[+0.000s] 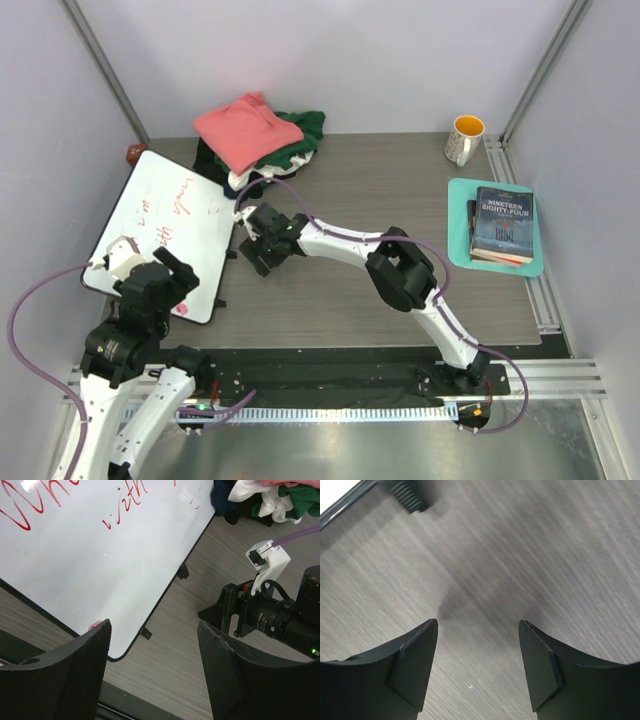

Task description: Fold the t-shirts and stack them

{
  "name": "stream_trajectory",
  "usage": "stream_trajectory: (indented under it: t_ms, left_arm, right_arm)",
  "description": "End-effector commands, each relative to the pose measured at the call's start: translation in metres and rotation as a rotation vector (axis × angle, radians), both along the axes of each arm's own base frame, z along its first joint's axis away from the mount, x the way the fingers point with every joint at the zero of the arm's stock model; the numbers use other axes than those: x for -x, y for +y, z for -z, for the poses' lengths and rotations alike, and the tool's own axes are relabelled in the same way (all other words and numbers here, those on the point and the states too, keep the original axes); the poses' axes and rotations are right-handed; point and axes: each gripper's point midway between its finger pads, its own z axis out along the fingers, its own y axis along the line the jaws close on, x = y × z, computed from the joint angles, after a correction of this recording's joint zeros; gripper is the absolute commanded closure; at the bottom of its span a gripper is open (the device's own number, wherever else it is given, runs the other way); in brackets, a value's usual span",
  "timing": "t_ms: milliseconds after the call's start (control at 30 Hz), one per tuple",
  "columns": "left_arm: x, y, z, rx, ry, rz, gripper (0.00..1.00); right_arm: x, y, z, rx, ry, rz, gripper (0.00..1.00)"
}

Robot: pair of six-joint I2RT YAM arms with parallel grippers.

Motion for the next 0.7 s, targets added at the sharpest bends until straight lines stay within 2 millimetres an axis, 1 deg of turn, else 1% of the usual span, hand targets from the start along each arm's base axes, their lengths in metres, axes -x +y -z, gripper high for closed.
stream_trajectory:
  t_ms: [0, 67, 100, 133, 167, 200, 233, 300, 333, 367, 400, 433, 467, 533, 567, 600, 667]
  left_arm:
    - [-0.007, -0.004, -0.002, 0.0, -0.01, 0.016, 0.29]
    - [-0.007, -0.004, -0.002, -0.002, -0.006, 0.018, 0.29]
    - [-0.007, -0.005, -0.002, -0.001, -0.005, 0.019, 0.29]
    - [-0.007, -0.004, -0.002, -0.002, -0.006, 0.02, 0.29]
    - [-0.007, -0.004, -0.002, -0.003, -0.004, 0.02, 0.29]
    - [-0.006, -0.004, -0.003, -0.002, -0.006, 0.02, 0.29]
    - [-0.006, -0.004, -0.003, -0.002, -0.009, 0.02, 0.29]
    - [-0.006, -0.004, -0.002, -0.002, -0.009, 0.02, 0.29]
    - [-0.006, -0.004, -0.002, -0.003, -0.008, 0.018, 0.29]
    - [-0.007, -0.004, -0.003, -0.002, -0.009, 0.019, 0.29]
    - [-0.007, -0.004, -0.002, -0.003, -0.006, 0.019, 0.29]
    - [-0.007, -0.004, -0.002, -0.004, -0.002, 0.019, 0.29]
    - [-0.007, -0.004, -0.001, -0.004, 0.001, 0.018, 0.29]
    - [-0.007, -0.005, 0.0, -0.006, 0.005, 0.02, 0.29]
    - [-0.008, -0.005, 0.0, -0.004, 0.003, 0.021, 0.29]
    - [-0.008, -0.005, 0.0, -0.004, 0.003, 0.021, 0.29]
    - [-0.008, -0.006, 0.0, -0.004, 0.005, 0.024, 0.29]
  right_arm:
    - [0.022, 0.008, -0.02, 0.012, -0.056, -0.148, 0.28]
    - [0.025, 0.013, -0.017, 0.034, -0.096, -0.199, 0.28]
    - [0.024, 0.019, -0.021, 0.025, -0.111, -0.21, 0.28]
    - [0.023, 0.02, -0.015, 0.034, -0.111, -0.214, 0.28]
    - [0.02, 0.022, -0.015, 0.032, -0.12, -0.224, 0.28]
    - [0.019, 0.028, -0.018, 0.016, -0.125, -0.234, 0.28]
    - [0.019, 0.031, -0.015, 0.007, -0.123, -0.245, 0.28]
    - [0.013, 0.041, -0.021, -0.027, -0.15, -0.257, 0.28]
    - [0.01, 0.042, -0.016, -0.025, -0.151, -0.261, 0.28]
    - [0.006, 0.045, -0.017, -0.035, -0.163, -0.261, 0.28]
    - [0.001, 0.048, -0.021, -0.048, -0.177, -0.259, 0.27]
    - [-0.006, 0.047, -0.02, -0.055, -0.178, -0.252, 0.27]
    - [-0.008, 0.049, -0.016, -0.057, -0.171, -0.254, 0.26]
    - [-0.015, 0.053, -0.019, -0.084, -0.171, -0.261, 0.26]
    - [-0.019, 0.051, -0.014, -0.081, -0.166, -0.257, 0.27]
    - [-0.023, 0.054, -0.017, -0.093, -0.173, -0.257, 0.26]
    - [-0.028, 0.056, -0.016, -0.103, -0.179, -0.264, 0.24]
